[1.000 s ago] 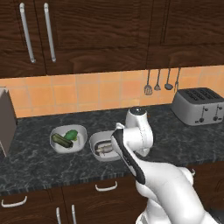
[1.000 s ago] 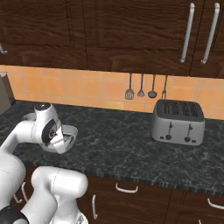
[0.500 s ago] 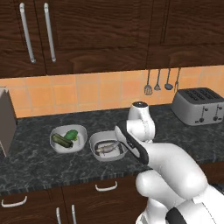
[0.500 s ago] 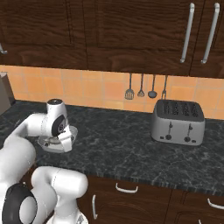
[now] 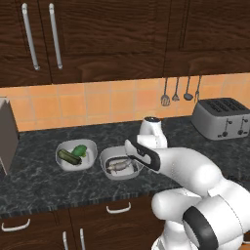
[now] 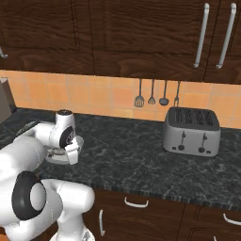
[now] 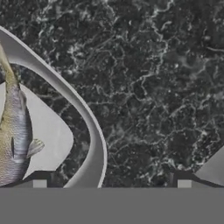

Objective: Take the meat container that has the fish and place it on the second highest rack of the freezer. Then take the vegetable container that has the broccoli and cucumber and place it on the highest rack of the freezer.

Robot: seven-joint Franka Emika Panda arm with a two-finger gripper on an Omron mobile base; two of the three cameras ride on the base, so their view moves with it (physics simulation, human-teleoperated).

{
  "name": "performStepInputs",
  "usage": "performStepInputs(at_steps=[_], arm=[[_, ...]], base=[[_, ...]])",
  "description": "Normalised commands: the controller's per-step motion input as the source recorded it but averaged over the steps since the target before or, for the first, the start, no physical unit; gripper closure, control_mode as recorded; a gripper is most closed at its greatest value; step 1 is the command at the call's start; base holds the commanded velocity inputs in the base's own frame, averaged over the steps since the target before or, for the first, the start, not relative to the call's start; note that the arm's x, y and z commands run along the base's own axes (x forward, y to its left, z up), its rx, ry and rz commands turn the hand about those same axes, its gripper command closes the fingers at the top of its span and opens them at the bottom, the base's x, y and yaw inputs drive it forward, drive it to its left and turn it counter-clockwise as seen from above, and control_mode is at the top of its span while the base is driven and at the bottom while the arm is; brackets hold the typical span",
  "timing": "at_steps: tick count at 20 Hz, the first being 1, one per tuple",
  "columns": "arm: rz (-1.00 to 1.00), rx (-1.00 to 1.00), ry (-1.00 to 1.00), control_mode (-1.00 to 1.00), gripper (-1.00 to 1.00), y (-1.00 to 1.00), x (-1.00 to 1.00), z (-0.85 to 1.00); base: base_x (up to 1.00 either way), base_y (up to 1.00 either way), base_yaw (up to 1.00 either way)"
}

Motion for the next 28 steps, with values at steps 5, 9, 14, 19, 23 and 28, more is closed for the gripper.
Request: performStepInputs(at_steps=[5, 9, 14, 19, 23, 28], arm=[[0.00, 0.00, 0.00, -1.00, -1.00, 0.00, 0.02, -0.28], [0.00, 0.00, 0.00, -1.00, -1.00, 0.01, 0.09, -0.27], [0.00, 0.00, 0.03, -1.00, -1.00, 0.10, 0.04, -0.34], [0.00, 0.00, 0.05, -1.00, 1.00, 0.10, 0.03, -0.23], [0.00, 0.00, 0.01, -1.00, 1.00, 0.00, 0.00, -0.01], [-0.21, 0.04, -0.22, -1.00, 1.00, -0.01, -0.33, 0.15]], base=[[0.00, 0.00, 0.00], [0.00, 0.00, 0.00], [0.00, 0.00, 0.00], [0.00, 0.00, 0.00], [0.00, 0.00, 0.00], [0.00, 0.00, 0.00]])
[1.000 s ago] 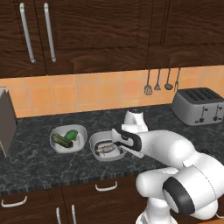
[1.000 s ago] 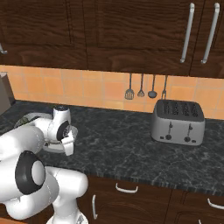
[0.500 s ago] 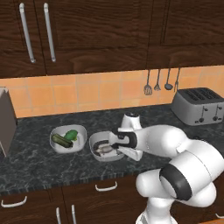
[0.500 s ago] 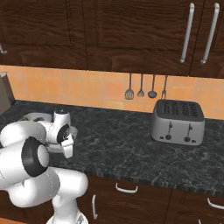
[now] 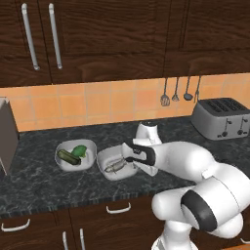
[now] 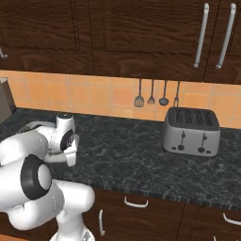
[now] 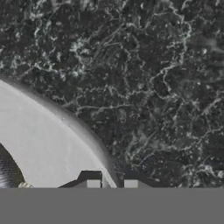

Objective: Take the meat container that has the fish and place it on the second highest rack of the freezer. Then take the vegetable container that has the broccoli and cucumber and place it on the highest rack of the freezer.

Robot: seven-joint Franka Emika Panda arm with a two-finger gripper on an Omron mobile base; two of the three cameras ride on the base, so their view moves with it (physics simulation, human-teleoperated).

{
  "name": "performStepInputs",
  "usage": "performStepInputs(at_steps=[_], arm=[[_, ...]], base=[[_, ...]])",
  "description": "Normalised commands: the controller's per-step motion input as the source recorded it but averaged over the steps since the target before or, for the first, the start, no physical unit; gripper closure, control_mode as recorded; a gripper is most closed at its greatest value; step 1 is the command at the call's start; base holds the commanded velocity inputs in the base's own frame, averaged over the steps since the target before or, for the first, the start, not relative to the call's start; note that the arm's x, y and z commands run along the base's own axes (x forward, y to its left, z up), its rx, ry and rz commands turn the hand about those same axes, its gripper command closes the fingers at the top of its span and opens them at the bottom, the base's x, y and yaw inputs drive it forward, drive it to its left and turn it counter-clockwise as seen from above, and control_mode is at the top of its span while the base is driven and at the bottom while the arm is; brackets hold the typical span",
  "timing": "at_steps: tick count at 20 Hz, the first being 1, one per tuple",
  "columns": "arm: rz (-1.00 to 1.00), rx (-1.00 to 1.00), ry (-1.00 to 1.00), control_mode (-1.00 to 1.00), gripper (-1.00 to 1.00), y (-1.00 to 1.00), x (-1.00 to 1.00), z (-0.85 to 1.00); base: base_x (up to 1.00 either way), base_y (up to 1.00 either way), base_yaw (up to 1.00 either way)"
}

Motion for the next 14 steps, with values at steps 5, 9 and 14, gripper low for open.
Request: performStepInputs(at_steps=[5, 9, 14], arm=[[-0.27, 0.09, -0.28, -1.00, 1.00, 0.00, -0.36, 0.16], [-0.29, 0.13, -0.28, -1.00, 1.00, -0.01, -0.40, 0.12], [-0.25, 0.11, -0.07, -1.00, 1.00, -0.21, -0.67, 0.70]], base=[[0.00, 0.00, 0.00], [0.00, 0.00, 0.00], [0.00, 0.00, 0.00]])
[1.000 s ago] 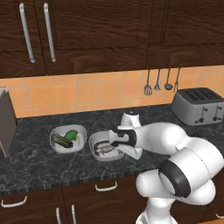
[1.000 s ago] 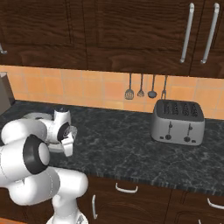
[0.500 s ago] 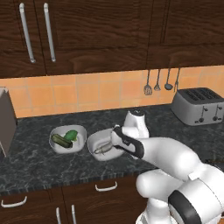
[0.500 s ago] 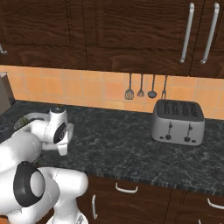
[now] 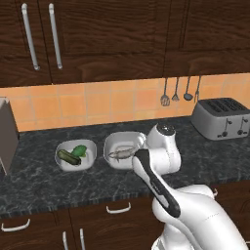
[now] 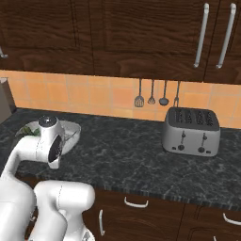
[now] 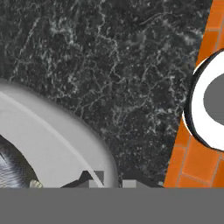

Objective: Take the meat container that has the fish and place it on the second highest rack of the freezer. Then take the vegetable container that has the broccoli and cucumber and place it on the highest rack of the freezer.

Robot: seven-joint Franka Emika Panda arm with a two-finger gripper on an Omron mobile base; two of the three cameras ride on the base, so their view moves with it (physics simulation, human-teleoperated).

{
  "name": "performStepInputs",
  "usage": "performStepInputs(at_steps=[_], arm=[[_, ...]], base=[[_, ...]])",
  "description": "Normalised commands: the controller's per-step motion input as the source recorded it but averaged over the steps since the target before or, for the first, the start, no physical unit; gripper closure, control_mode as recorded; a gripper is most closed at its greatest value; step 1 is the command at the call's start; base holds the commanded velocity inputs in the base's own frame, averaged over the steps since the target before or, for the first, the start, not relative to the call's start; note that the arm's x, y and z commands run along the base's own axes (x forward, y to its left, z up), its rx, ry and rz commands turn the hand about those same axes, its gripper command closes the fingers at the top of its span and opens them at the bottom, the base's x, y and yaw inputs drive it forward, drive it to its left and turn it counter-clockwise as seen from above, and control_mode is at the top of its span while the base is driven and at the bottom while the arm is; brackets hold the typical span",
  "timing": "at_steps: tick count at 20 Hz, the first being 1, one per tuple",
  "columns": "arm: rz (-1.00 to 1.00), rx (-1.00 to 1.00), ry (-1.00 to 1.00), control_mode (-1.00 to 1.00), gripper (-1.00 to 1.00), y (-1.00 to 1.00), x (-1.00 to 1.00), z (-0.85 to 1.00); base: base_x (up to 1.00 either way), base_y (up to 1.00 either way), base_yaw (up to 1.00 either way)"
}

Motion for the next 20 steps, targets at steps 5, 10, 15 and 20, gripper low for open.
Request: performStepInputs(at_steps=[5, 10, 15, 20], arm=[[-0.25, 0.11, 0.01, -1.00, 1.00, -0.55, -0.76, 0.85], [-0.20, 0.09, 0.00, -1.00, 1.00, -0.54, -0.83, 0.79], [-0.15, 0.09, 0.02, -1.00, 1.00, -0.47, -0.85, 0.66], [-0.09, 0.02, 0.00, -1.00, 1.00, -0.19, -0.94, 0.45]], base=[[0.00, 0.00, 0.00], [0.00, 0.00, 0.00], [0.00, 0.00, 0.00], [0.00, 0.00, 0.00]])
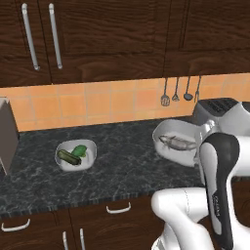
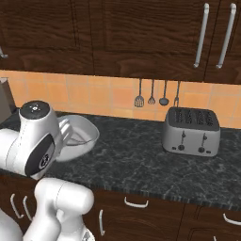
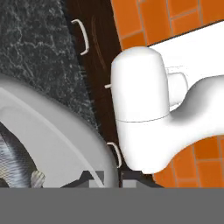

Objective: Take the meat container that has the fish and place it on the second highest rack of the freezer. Then take the vegetable container that has the broccoli and cucumber and place it on the highest rack of the freezer.

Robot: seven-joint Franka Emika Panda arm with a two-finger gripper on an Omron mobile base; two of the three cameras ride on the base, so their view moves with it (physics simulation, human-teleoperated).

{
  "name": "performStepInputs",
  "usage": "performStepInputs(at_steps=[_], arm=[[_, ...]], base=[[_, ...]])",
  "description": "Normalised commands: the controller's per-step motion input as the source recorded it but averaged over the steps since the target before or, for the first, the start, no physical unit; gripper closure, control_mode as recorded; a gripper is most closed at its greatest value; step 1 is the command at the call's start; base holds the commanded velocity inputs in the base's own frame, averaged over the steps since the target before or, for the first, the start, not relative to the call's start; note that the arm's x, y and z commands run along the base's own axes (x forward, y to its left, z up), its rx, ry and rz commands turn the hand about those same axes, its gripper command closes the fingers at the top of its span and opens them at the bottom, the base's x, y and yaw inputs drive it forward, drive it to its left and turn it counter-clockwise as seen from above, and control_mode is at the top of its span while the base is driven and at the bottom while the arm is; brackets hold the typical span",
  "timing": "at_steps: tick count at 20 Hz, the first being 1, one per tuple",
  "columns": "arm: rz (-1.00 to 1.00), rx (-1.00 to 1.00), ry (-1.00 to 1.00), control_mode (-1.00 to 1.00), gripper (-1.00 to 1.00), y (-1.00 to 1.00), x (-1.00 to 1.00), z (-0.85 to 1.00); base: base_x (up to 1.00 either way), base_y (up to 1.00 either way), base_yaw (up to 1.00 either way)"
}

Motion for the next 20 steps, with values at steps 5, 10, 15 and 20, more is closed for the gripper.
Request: performStepInputs(at_steps=[5, 10, 15, 20], arm=[[-0.03, 0.00, -0.01, -1.00, 1.00, -0.29, -0.89, 0.64], [-0.01, 0.00, 0.00, -1.00, 1.00, -0.05, -0.59, 0.55], [-0.03, -0.01, -0.06, -1.00, 1.00, 0.00, -0.27, 0.33], [-0.06, 0.00, -0.49, -1.00, 1.00, 0.00, -0.23, 0.06]], base=[[0.00, 0.00, 0.00], [0.00, 0.00, 0.00], [0.00, 0.00, 0.00], [0.00, 0.00, 0.00]])
